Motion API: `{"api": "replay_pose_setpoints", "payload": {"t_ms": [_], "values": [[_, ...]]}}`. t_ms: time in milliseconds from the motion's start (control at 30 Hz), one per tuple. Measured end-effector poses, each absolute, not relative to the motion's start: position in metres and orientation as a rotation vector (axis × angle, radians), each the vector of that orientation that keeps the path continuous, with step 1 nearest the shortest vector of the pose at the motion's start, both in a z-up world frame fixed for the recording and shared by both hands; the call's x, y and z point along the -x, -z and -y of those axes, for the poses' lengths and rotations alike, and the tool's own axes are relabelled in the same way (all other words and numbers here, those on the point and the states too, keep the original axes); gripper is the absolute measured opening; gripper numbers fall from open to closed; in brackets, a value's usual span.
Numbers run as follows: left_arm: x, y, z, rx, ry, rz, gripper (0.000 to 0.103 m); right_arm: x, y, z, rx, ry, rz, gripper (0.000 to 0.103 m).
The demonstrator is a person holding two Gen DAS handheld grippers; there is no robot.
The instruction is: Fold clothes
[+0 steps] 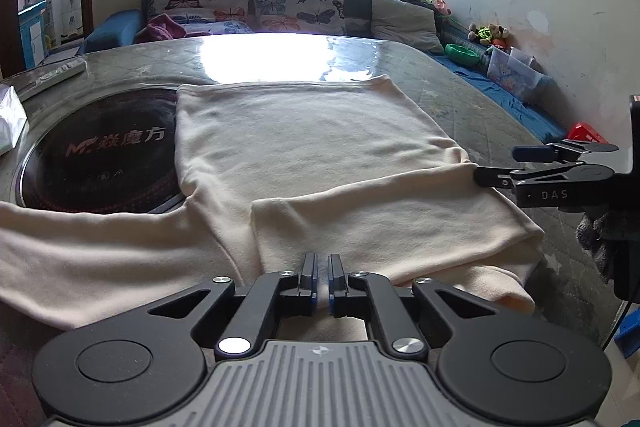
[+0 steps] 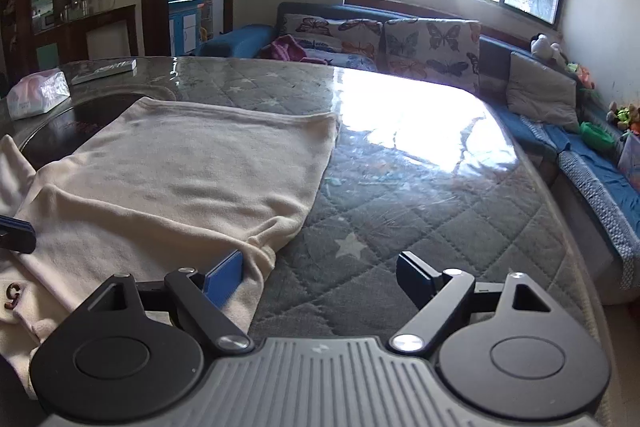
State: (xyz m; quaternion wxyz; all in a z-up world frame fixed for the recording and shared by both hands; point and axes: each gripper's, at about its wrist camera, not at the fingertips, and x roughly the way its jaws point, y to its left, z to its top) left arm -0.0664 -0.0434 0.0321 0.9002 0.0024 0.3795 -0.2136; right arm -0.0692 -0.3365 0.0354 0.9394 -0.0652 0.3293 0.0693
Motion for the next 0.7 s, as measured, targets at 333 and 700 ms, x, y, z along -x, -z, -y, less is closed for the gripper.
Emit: {"api": "replay_pose_setpoints", "payload": {"t_ms": [333, 700], "values": [[0.069, -0.034, 0.036, 0.024, 0.418, -0.761, 0.009, 0.066, -0.034, 0.328, 0.153, -0.146, -0.677, 0.085], [0.084, -0.038, 0.014, 0.064, 0.381, -0.742, 0.014, 0.071, -0.055, 0.268, 0.231, -0.339, -0.642, 0.086]]}}
